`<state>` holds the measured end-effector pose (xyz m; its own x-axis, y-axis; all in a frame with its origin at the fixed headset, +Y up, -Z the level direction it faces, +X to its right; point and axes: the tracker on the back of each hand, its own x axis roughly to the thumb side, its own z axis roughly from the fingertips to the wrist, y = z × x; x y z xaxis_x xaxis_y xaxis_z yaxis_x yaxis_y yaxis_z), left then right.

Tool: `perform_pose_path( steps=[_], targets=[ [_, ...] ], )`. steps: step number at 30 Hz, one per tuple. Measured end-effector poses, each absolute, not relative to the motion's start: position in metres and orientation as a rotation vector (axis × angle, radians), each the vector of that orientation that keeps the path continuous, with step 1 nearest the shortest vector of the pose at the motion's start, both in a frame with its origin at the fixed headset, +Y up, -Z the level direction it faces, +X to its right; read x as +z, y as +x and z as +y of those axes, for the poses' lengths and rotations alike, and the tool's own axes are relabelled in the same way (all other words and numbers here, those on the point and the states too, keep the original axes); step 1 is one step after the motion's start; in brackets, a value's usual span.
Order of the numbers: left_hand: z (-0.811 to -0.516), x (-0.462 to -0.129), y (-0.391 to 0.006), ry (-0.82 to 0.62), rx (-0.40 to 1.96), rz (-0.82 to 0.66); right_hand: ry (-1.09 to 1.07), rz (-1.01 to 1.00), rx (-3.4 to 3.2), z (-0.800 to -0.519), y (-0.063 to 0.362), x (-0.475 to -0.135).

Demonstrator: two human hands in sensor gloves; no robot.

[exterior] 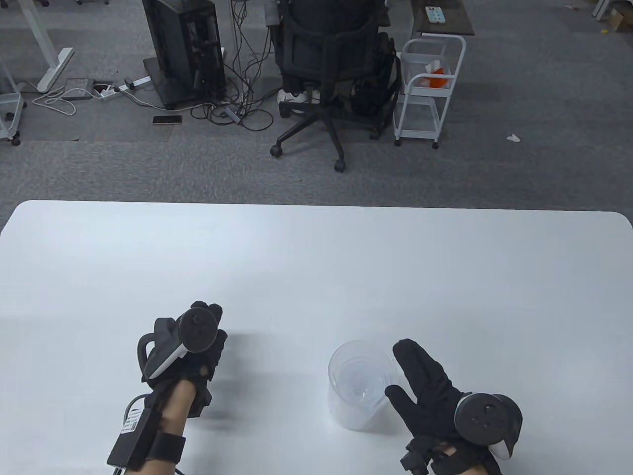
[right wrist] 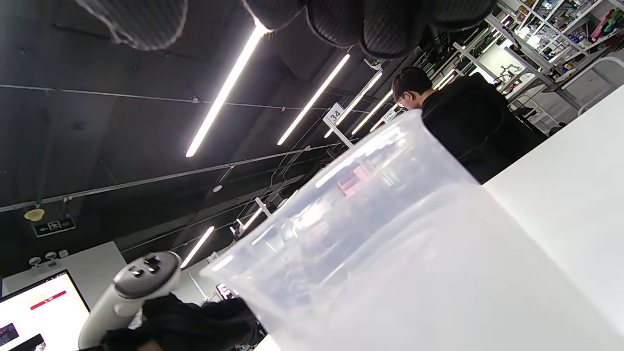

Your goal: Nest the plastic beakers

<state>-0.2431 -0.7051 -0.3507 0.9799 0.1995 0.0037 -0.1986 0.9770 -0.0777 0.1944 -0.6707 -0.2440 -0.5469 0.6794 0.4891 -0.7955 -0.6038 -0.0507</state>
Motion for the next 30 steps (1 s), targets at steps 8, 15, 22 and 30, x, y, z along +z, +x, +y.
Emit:
perform_pose_path(
  steps=[8, 15, 22, 30],
  targets=[
    [-0.741, -0.367, -0.252, -0.208, 0.102, 0.096, 0.545, -0.324, 2.176, -0.675, 0.195, -0.244],
    [-0.763, -0.374, -0.248, -0.261, 0.06, 0.102, 0.545, -0.314, 2.185, -0.675, 0.194, -0.244],
    [-0.761, -0.376, -0.243, -0.202, 0.025, 0.11, 0.54, -0.31, 2.189, -0.675, 0.194, -0.244],
    [-0.755, -0.372, -0.235, -0.177, 0.064, 0.071, 0.529, -0.328, 2.221, -0.675, 0.195, -0.243]
  ],
)
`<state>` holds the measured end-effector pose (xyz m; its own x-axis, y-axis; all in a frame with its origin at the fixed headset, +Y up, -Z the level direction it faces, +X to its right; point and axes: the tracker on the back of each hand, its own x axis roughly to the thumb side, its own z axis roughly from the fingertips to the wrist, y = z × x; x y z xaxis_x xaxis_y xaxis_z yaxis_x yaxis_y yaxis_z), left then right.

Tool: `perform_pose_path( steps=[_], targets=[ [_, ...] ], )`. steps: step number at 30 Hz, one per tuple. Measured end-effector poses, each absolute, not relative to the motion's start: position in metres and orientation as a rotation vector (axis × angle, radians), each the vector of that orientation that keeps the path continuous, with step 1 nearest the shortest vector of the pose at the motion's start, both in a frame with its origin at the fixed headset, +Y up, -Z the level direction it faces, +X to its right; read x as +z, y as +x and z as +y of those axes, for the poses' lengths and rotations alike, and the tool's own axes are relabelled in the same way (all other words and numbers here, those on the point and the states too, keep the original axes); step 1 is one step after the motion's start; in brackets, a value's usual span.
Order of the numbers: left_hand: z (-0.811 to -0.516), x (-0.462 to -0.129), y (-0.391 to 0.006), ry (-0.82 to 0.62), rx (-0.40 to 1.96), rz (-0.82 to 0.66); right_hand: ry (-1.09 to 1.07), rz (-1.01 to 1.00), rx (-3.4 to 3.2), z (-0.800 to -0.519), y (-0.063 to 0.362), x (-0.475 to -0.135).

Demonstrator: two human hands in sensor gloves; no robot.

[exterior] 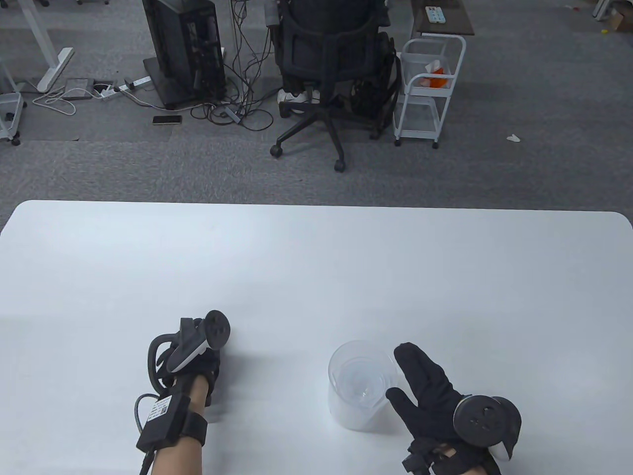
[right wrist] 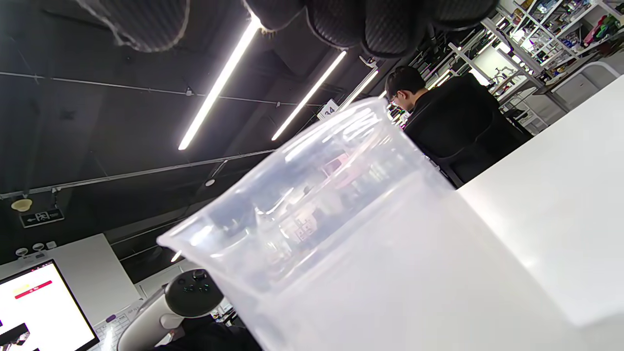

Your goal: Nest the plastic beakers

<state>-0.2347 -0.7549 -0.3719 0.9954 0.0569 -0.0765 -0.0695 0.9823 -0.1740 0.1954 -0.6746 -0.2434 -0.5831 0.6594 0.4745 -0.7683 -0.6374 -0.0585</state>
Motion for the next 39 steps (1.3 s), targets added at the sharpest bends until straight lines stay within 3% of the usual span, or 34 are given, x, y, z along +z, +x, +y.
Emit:
perform_pose_path(
  steps=[15, 21, 29, 39],
  targets=[
    [-0.664, -0.339, -0.19, 0.068, 0.471, -0.211, 0.622, -0.485, 2.349, -0.649, 0.18, -0.23],
    [-0.633, -0.318, -0.156, 0.091, 0.726, -0.38, 0.692, -0.56, 2.389, -0.635, 0.166, -0.22],
    [-0.617, -0.287, -0.107, -0.019, 1.065, -0.602, 0.774, -0.662, 2.407, -0.619, 0.146, -0.206],
    [-0.625, -0.27, -0.075, -0.219, 1.346, -0.704, 0.783, -0.749, 2.392, -0.611, 0.135, -0.201]
  ],
)
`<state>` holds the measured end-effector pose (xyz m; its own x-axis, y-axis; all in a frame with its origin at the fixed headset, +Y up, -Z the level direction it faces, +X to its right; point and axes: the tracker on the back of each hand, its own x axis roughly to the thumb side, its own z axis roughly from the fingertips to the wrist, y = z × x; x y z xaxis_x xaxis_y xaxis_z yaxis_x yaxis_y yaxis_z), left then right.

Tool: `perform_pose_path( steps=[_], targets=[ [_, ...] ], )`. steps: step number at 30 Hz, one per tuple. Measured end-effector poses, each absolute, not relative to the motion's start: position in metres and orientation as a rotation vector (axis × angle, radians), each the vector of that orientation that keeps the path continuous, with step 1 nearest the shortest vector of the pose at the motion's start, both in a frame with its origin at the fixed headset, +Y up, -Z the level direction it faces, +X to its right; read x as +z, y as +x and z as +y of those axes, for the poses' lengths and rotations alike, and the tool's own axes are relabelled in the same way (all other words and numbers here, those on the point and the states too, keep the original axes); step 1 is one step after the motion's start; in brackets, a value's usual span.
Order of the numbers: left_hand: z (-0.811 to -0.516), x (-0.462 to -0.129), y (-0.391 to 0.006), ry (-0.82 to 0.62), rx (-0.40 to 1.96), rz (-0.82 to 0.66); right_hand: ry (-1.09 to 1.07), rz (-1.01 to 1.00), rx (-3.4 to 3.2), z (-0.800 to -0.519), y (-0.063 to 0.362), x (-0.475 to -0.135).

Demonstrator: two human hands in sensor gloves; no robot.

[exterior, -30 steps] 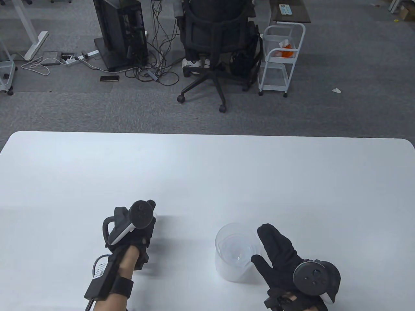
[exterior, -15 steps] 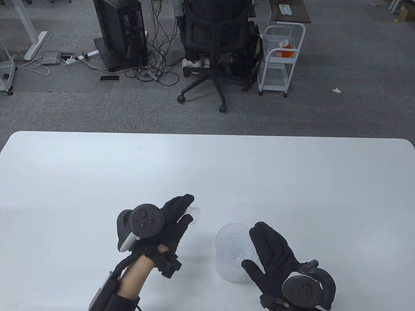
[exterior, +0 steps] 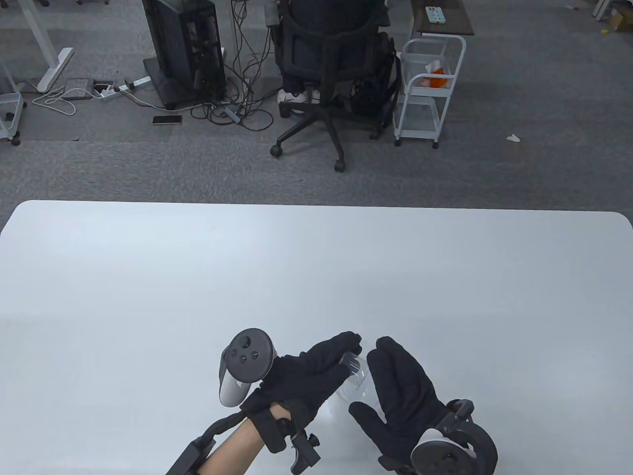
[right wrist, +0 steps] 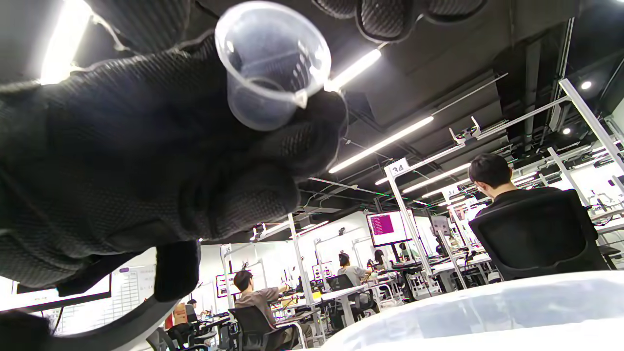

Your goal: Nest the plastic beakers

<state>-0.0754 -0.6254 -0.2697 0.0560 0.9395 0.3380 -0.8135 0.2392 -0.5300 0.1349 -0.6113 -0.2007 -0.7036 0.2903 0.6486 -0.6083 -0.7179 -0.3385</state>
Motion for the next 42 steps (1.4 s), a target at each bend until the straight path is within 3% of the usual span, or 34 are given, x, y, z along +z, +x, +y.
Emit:
perform_pose_path(
  steps=[8, 17, 29, 42],
  targets=[
    [-0.636, -0.262, -0.067, -0.274, 1.433, -0.677, 0.798, -0.817, 2.429, -0.615, 0.133, -0.2],
    [-0.635, -0.257, -0.071, -0.15, 1.29, -0.693, 0.799, -0.828, 2.4, -0.615, 0.133, -0.2],
    [-0.647, -0.253, -0.103, 0.242, 0.85, -0.624, 0.692, -0.586, 2.576, -0.623, 0.139, -0.227],
    [-0.68, -0.263, -0.115, 0.214, 0.764, -0.56, 0.63, -0.291, 2.786, -0.642, 0.138, -0.255]
  ],
)
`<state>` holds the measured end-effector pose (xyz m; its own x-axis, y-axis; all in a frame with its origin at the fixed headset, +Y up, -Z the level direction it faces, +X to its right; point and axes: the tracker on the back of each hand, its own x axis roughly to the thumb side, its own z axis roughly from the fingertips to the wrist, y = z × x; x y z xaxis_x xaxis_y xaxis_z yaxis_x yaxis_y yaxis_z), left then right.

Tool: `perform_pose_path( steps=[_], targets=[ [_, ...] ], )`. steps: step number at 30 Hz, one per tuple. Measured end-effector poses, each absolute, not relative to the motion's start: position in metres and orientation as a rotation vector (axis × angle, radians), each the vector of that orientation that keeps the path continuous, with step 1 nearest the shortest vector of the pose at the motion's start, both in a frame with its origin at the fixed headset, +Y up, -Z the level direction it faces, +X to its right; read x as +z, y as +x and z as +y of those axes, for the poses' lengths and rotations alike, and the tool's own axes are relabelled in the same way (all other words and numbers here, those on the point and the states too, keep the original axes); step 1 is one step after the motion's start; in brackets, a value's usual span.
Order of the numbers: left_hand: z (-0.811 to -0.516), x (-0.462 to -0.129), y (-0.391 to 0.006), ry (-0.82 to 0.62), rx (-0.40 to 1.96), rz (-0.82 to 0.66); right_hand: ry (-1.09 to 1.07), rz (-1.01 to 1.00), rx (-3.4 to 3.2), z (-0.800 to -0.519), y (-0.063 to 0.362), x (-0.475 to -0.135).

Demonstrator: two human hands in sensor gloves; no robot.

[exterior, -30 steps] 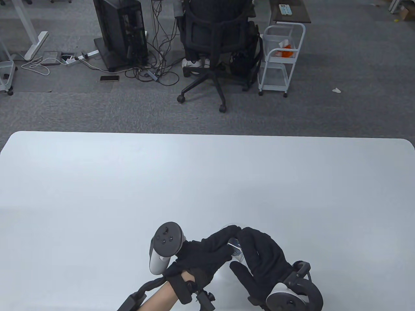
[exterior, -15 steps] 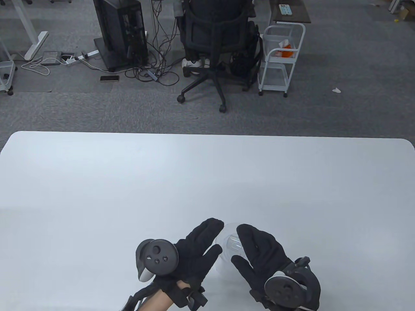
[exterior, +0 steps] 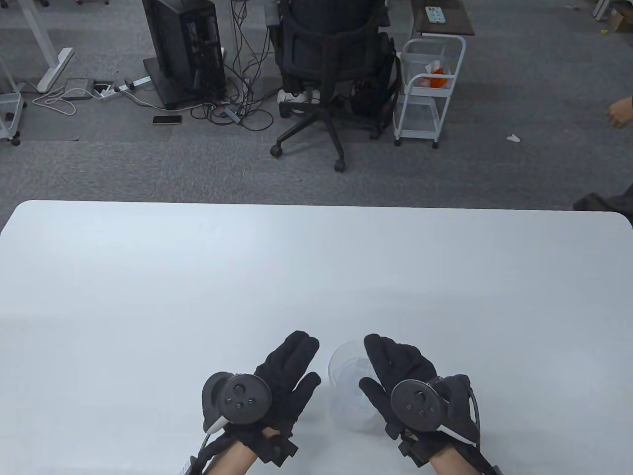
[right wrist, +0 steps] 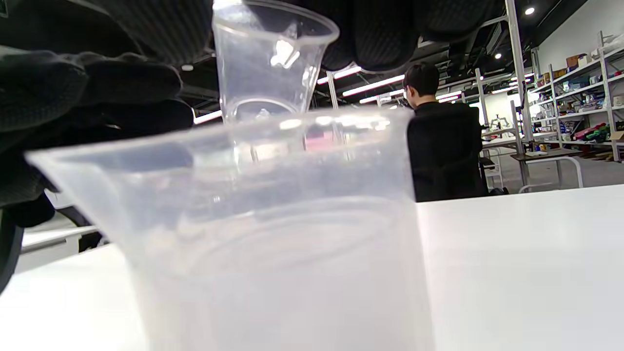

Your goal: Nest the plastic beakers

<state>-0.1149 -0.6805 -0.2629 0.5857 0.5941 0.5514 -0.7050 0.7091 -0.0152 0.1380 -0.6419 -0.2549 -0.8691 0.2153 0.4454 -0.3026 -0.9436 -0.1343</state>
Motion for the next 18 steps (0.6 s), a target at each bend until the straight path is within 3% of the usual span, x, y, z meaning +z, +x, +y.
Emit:
perform_pose_path(
  steps=[7, 18],
  targets=[
    [-0.686, -0.264, -0.118, 0.195, 0.762, -0.549, 0.654, -0.192, 2.874, -0.646, 0.134, -0.258],
    [-0.691, -0.267, -0.126, 0.191, 0.77, -0.531, 0.529, -0.368, 2.562, -0.645, 0.185, -0.26]
  ],
)
